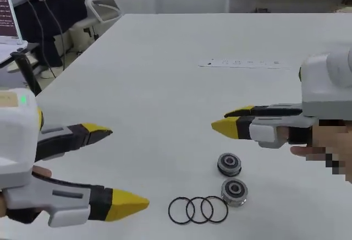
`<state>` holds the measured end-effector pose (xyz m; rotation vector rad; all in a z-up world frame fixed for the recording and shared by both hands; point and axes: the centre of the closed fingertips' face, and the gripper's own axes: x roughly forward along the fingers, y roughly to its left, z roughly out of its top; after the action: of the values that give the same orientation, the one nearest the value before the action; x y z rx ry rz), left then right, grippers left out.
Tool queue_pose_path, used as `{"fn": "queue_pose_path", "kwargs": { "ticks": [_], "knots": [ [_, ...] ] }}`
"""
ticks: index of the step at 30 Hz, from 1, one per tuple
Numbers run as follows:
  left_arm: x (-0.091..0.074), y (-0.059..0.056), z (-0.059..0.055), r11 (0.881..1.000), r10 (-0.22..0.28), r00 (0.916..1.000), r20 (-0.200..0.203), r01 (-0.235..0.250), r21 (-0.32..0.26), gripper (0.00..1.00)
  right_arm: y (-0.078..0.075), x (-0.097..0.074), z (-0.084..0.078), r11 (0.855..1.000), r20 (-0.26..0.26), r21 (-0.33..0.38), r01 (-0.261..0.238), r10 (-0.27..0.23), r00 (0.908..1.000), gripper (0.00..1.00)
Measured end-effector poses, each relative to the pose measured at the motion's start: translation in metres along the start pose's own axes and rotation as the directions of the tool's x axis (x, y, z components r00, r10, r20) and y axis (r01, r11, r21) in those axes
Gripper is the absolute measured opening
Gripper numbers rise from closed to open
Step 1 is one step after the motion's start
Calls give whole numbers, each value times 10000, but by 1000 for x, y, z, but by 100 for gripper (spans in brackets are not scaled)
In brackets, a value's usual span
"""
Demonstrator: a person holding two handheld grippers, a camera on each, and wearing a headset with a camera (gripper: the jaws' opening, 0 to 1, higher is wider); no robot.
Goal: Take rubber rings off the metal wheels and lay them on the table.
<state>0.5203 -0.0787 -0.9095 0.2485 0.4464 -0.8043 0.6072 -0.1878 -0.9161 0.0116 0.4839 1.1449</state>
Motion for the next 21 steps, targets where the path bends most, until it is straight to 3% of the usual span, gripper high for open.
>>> {"fn": "queue_pose_path", "kwargs": {
  "ticks": [5,10,19,21],
  "knots": [
    [5,13,26,9984,-22,9997,239,8,567,83,-16,-4,-11,9988,-176,316,371,-365,9992,24],
    [20,16,52,9941,-336,9975,627,268,1055,82,-29,-5,-30,9966,-794,399,721,-688,9945,24],
    [61,2,83,9745,-1246,9879,918,1045,1985,74,-42,-8,-58,9933,-1628,578,999,-893,9826,25],
    [71,-3,93,9711,-1482,9814,1222,1210,2058,72,-43,-8,-63,9932,-1779,604,996,-875,9801,25]
  ]
}}
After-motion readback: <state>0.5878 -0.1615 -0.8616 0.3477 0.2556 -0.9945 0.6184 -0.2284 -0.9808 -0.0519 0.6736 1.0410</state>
